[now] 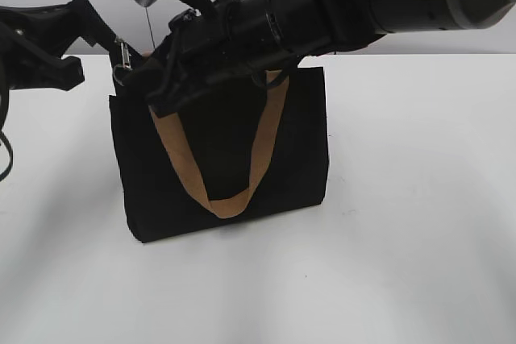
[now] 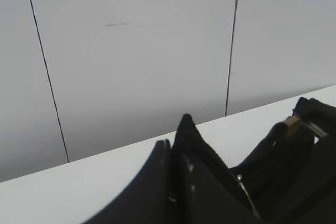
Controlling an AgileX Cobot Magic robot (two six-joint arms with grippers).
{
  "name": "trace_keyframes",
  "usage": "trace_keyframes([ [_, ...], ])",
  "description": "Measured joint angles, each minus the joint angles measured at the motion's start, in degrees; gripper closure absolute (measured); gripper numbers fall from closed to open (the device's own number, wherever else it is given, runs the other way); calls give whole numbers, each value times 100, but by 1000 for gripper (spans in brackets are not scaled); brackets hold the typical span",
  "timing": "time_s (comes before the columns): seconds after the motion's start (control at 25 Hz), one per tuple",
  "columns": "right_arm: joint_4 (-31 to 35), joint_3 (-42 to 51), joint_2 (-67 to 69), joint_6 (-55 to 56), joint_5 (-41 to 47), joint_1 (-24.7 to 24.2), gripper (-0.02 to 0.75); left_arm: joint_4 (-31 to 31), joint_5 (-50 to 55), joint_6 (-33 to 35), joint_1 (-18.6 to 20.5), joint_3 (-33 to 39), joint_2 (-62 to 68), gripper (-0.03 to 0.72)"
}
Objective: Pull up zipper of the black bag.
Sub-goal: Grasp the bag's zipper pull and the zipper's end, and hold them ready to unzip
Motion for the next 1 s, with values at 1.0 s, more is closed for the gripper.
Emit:
trace_keyframes([
  [1.0,442,0,0,548,31,0,731,0,97,0,0,0,0,683],
])
